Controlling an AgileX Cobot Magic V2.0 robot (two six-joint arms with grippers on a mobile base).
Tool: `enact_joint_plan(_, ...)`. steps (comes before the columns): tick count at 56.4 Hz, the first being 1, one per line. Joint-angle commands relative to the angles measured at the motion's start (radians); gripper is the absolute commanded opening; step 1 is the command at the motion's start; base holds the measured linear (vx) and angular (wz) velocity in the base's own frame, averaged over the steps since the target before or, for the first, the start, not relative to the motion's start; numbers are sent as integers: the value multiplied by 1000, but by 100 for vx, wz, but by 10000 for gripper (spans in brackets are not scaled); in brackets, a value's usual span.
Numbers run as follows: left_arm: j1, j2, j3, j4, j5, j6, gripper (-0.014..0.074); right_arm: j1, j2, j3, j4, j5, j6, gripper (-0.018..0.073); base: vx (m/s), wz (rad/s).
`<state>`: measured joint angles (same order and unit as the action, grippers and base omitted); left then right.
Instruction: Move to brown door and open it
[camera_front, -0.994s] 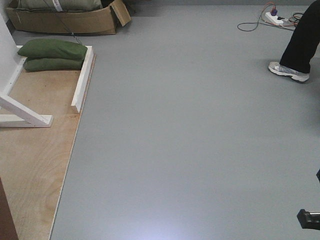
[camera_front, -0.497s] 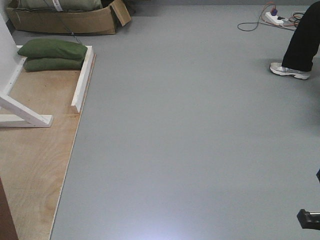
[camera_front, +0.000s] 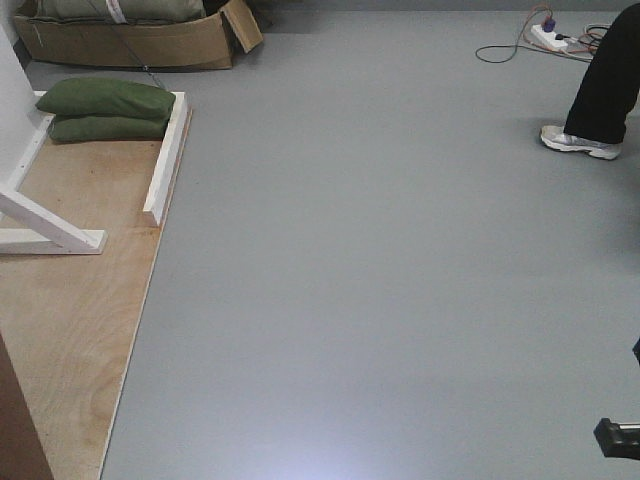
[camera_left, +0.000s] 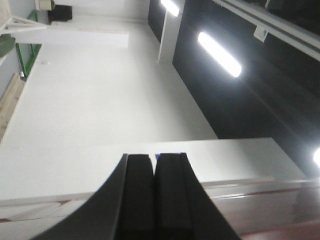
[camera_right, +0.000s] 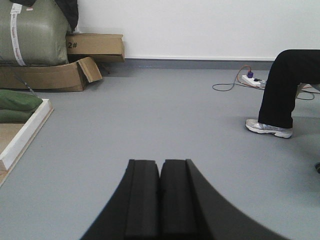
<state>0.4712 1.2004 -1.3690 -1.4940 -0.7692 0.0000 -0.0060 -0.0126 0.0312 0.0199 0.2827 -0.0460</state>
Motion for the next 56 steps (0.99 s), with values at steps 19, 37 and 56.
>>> enact_joint_plan(19,-63,-6,-27,330,538,-20,-6,2,-11,4,-6,-82,-5,0,0,0)
enact_joint_plan(37,-246,21,-27,912,556,-20,-6,2,-11,4,-6,-82,-5,0,0,0)
enact_joint_plan(56,-350,92,-27,1171,552,-20,-6,2,-10,4,-6,-82,-5,0,0,0)
